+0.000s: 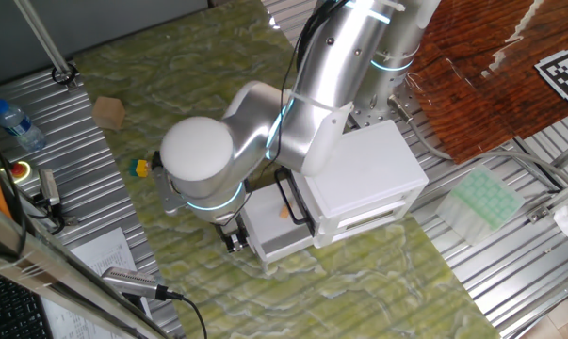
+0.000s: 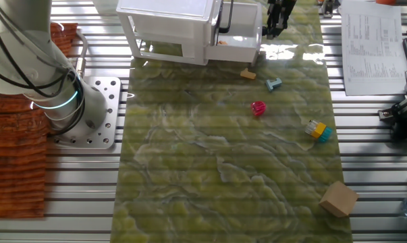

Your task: Put things in the drawer

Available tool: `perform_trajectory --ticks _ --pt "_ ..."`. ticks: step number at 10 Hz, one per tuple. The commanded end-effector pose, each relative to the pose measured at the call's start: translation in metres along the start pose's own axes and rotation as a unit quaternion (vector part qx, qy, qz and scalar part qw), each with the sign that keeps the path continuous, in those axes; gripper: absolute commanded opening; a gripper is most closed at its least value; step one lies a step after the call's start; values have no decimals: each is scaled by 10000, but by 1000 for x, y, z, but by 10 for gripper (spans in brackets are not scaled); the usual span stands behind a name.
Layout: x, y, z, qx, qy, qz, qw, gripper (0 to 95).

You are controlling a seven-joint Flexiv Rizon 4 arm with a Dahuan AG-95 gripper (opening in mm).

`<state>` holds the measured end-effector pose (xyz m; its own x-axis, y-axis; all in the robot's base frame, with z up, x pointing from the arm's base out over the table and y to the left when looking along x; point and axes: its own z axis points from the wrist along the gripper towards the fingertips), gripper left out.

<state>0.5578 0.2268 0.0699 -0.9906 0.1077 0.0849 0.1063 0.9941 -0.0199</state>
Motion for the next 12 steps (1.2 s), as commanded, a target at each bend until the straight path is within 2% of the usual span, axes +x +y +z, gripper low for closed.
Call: perform_trajectory --ticks 1,3,7,10,12 --pt "-2 -4 0 -9 20 -16 10000 0" --pt "-2 -8 1 -34 39 -19 10000 0" --pt "0 -9 -4 -10 192 39 9998 0" --pt "4 -15 3 -18 186 8 9998 0" --pt "5 -16 0 -50 214 31 9998 0"
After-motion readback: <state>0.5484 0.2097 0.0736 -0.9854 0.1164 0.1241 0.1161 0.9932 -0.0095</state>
